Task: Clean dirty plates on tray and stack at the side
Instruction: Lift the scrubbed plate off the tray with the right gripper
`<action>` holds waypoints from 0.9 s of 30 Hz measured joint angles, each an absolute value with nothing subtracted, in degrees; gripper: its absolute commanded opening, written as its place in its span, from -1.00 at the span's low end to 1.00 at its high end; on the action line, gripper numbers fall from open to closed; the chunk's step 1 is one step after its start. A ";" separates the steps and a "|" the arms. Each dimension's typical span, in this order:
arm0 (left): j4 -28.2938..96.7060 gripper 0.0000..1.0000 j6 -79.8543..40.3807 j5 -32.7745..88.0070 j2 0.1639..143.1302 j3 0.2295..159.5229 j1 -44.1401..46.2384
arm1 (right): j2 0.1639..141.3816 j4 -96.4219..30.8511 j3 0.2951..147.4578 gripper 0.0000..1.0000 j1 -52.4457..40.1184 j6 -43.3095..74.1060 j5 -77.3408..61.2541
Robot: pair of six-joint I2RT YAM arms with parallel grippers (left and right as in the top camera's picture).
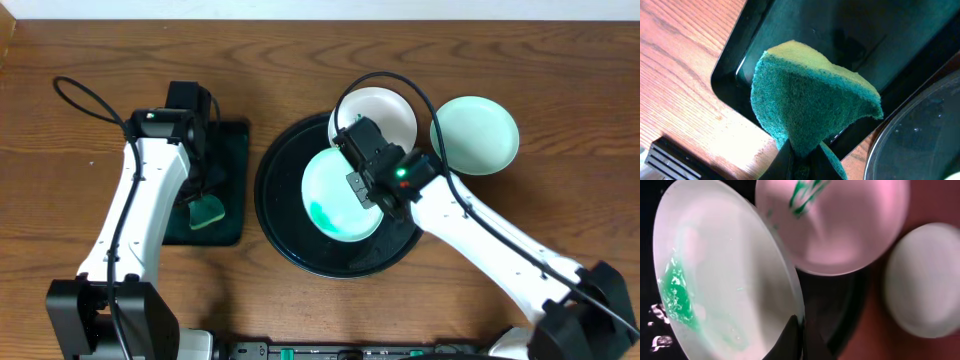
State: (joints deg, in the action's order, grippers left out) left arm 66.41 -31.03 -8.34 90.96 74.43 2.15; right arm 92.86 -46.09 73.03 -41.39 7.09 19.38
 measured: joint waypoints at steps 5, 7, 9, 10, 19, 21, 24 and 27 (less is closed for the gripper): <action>66.37 -0.85 -31.00 -7.81 90.96 74.35 2.13 | 88.20 -46.06 73.03 -0.98 -43.70 3.53 27.42; 66.39 -0.85 -31.00 -7.79 90.96 74.35 2.13 | 86.80 -46.06 73.03 -0.98 -44.64 2.00 30.74; 66.37 -0.86 -31.03 -7.79 90.96 74.35 2.13 | 85.45 -46.09 73.03 -0.98 -45.93 0.16 34.94; 66.35 -0.85 -31.00 -7.79 90.96 74.35 2.13 | 84.84 -46.06 73.03 -0.98 -46.87 -0.91 37.52; 66.35 -0.85 -31.00 -7.79 90.96 74.35 2.13 | 83.85 -46.00 73.03 -0.98 -55.00 -16.60 59.86; 66.35 -0.85 -31.00 -7.79 90.96 74.35 2.13 | 83.85 -45.98 73.03 -0.98 -56.07 -19.03 63.42; 66.35 -0.85 -31.03 -7.79 90.96 74.35 2.13 | 83.85 -45.98 73.03 -0.98 -58.28 -22.48 68.73; 66.35 -0.85 -31.00 -7.79 90.96 74.32 2.13 | 83.85 -45.80 73.03 -0.98 -60.88 -25.96 73.52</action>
State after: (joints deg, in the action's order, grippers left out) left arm 66.35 -31.00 -7.79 90.96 74.32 2.13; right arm 83.85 -45.80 73.03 -60.88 -25.96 73.52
